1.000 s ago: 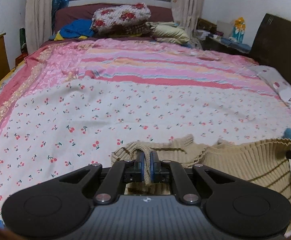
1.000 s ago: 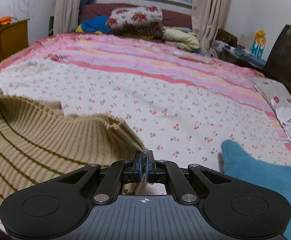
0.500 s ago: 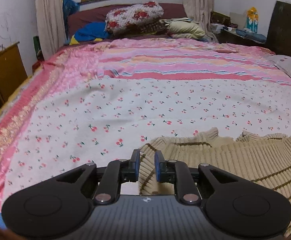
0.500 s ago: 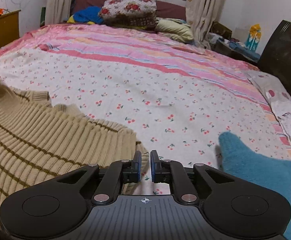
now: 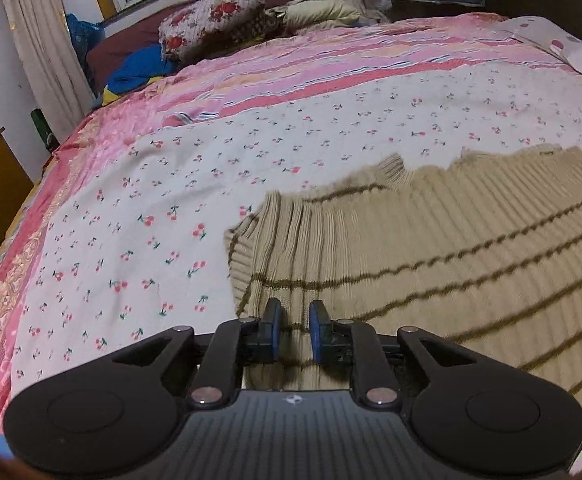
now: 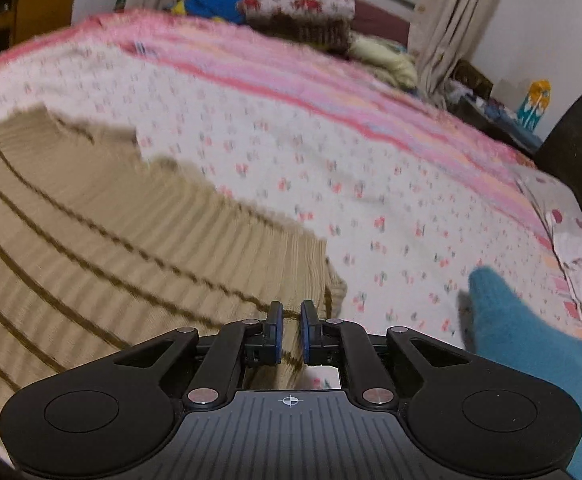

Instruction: Fold small clothes

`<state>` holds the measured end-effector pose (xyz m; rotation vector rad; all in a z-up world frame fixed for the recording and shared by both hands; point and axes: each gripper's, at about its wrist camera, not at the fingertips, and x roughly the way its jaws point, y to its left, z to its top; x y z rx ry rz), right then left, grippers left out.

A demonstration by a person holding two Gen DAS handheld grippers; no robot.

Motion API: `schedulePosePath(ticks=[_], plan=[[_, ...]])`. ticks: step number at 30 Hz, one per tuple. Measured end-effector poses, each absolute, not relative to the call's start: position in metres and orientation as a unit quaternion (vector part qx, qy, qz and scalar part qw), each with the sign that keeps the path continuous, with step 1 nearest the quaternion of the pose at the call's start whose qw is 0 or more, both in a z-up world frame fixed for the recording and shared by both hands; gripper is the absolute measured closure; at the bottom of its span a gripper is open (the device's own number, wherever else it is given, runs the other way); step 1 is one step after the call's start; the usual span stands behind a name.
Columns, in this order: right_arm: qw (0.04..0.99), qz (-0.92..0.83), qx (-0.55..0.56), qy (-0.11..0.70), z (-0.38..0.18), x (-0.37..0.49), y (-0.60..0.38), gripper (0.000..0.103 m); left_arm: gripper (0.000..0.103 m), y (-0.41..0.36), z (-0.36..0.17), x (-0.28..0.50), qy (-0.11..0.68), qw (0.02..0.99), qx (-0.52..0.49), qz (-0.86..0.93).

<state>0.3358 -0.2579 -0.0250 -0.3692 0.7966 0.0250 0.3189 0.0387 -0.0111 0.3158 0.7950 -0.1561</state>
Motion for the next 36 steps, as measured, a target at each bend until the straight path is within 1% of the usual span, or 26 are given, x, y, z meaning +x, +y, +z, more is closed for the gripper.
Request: schedulePosePath(ticks=[3,7,10,14,16,19,21,23,25,27,29,32,36], plan=[[0.907,0.006,-0.166,0.387,-0.030,0.337,-0.261,0.093,0.079,0.044,-0.009,0.315,0.383,0.910,0.139,-0.069],[0.917,0.009,-0.133,0.375,-0.016,0.332,-0.264,0.093,0.079,0.055,-0.006,0.311,0.383,0.914,0.124,-0.047],[0.926,0.010,-0.114,0.360,-0.007,0.323,-0.267,0.093,0.077,0.062,-0.009,0.309,0.389,0.913,0.116,-0.041],[0.910,0.010,-0.124,0.396,-0.022,0.328,-0.264,0.093,0.077,0.059,-0.006,0.305,0.390,0.912,0.119,-0.036],[0.914,0.007,-0.127,0.385,-0.019,0.323,-0.262,0.093,0.077,0.062,-0.002,0.301,0.390,0.914,0.108,-0.038],[0.924,0.013,-0.104,0.368,-0.006,0.312,-0.262,0.093,0.077,0.075,0.004,0.291,0.392,0.916,0.076,-0.038],[0.928,0.018,-0.112,0.356,-0.001,0.303,-0.259,0.092,0.077,0.082,0.006,0.282,0.393,0.917,0.059,-0.038],[0.923,0.029,-0.112,0.367,-0.005,0.301,-0.257,0.092,0.077,0.088,0.006,0.273,0.394,0.917,0.047,-0.037],[0.905,0.033,-0.127,0.404,-0.019,0.305,-0.252,0.092,0.077,0.092,0.005,0.266,0.395,0.917,0.039,-0.038],[0.908,0.026,-0.140,0.394,-0.021,0.302,-0.248,0.092,0.077,0.095,0.005,0.259,0.396,0.917,0.039,-0.041],[0.914,0.024,-0.130,0.382,-0.014,0.298,-0.245,0.092,0.077,0.096,0.005,0.254,0.396,0.916,0.045,-0.046],[0.921,0.025,-0.131,0.367,-0.005,0.292,-0.241,0.092,0.075,0.094,0.006,0.248,0.392,0.916,0.069,-0.044],[0.902,0.019,-0.145,0.405,-0.019,0.297,-0.240,0.092,0.074,0.090,-0.002,0.246,0.402,0.911,0.084,-0.044]])
